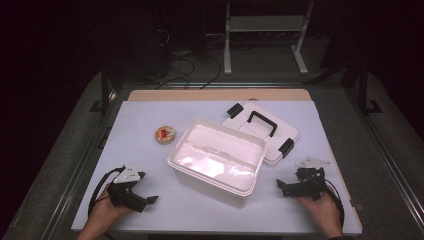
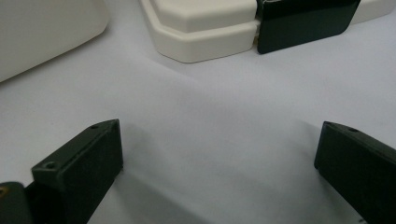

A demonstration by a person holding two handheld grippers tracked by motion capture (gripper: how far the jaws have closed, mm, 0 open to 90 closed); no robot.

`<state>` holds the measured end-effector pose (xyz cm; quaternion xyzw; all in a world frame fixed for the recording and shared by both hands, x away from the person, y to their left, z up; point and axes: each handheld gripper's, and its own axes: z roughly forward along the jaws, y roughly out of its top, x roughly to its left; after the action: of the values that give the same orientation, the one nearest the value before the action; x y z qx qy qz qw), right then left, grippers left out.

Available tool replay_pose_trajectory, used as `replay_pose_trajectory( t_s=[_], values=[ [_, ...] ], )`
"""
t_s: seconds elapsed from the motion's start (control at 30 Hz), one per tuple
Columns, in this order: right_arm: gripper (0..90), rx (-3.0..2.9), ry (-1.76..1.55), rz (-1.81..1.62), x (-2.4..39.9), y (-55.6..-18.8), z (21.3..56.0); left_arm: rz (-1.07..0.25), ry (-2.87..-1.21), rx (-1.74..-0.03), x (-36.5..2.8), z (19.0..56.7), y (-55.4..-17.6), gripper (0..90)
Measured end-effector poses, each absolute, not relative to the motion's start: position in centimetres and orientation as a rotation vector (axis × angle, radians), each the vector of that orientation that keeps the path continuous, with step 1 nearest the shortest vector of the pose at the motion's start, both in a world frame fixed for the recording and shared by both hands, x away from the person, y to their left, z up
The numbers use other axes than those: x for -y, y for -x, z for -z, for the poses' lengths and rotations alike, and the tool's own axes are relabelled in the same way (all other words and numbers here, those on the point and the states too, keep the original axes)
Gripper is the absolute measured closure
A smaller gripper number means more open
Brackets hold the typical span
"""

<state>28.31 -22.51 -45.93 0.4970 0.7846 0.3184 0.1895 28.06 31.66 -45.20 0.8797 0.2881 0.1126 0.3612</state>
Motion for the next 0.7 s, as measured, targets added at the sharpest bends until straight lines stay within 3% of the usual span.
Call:
replay_pose_trajectory(
  t_s=[0.13,0.17,0.2,0.23,0.33,0.6,0.7],
  values=[
    [10.8,-2.21,-1.409,-0.882,22.6,-28.2,45.5,-0.313,-2.261,-0.763,-31.8,44.8,-27.9,16.9],
    [18.6,-2.206,-1.412,-0.873,22.7,-27.9,45.1,-0.312,-2.264,-0.749,-31.7,44.5,-27.8,21.1],
    [18.6,-2.206,-1.412,-0.873,22.7,-27.9,45.1,-0.312,-2.264,-0.749,-31.7,44.5,-27.8,24.3],
    [28.9,-2.2,-1.413,-0.869,22.8,-27.7,44.6,-0.311,-2.248,-0.754,-31.5,44.1,-27.7,27.4],
    [38.6,-2.192,-1.394,-0.904,22.8,-27.2,43.9,-0.306,-2.234,-0.74,-31.3,43.5,-27.6,39.5],
    [50.0,-2.231,-1.33,-0.946,22.2,-27.0,43.3,-0.273,-2.216,-0.746,-31.3,42.7,-28.1,57.1],
    [58.6,-2.255,-1.316,-0.967,22.2,-27.0,43.2,-0.267,-2.217,-0.744,-31.3,42.4,-28.5,64.7]
  ],
)
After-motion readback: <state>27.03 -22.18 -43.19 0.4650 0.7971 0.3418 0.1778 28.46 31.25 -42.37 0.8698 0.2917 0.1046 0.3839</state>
